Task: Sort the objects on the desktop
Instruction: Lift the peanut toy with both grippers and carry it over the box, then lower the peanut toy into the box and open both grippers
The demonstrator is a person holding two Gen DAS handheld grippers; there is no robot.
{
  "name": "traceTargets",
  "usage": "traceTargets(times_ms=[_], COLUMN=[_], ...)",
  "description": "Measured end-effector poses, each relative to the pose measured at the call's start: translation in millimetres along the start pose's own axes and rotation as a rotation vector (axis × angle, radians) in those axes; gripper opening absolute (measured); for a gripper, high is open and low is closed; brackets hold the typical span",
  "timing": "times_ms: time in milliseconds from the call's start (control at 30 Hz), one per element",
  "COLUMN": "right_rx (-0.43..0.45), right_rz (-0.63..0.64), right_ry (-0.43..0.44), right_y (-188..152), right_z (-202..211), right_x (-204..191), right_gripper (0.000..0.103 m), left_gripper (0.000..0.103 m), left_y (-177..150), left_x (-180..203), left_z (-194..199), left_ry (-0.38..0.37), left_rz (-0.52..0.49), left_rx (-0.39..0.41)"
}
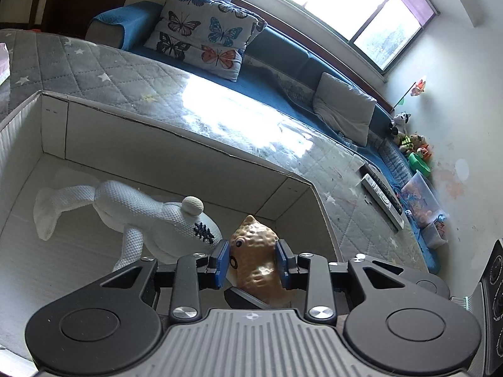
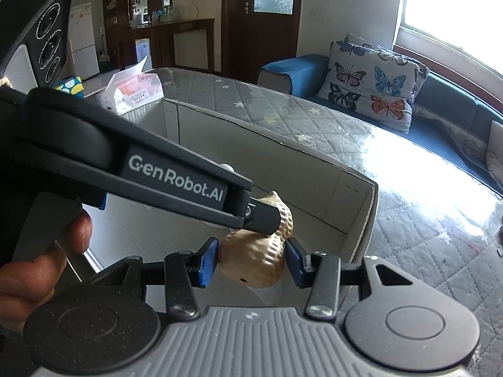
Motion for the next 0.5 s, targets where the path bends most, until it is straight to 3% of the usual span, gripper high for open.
traceTargets(times_ms=[500], right_rx=[0.039], right_rz=[-0.015], right_ry=[-0.014], right_y=[-3], right_z=[24], right_x=[0], right_gripper=[0.051], left_gripper=[0.034], left_y=[-6], left_x=[9], left_z=[7], left_ry=[0.002], left_rz=[-0.023], left_rx=[0.007])
Point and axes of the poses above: each gripper's, at about its wrist camera, not at the fingertips, and z roughly against the way its jaws point, x to its right, y to its top, the point moved 10 cm from there along -z, roughly the way its jaws point, and after that the axes turned 8 degrees about z, right-handed, at the moved point
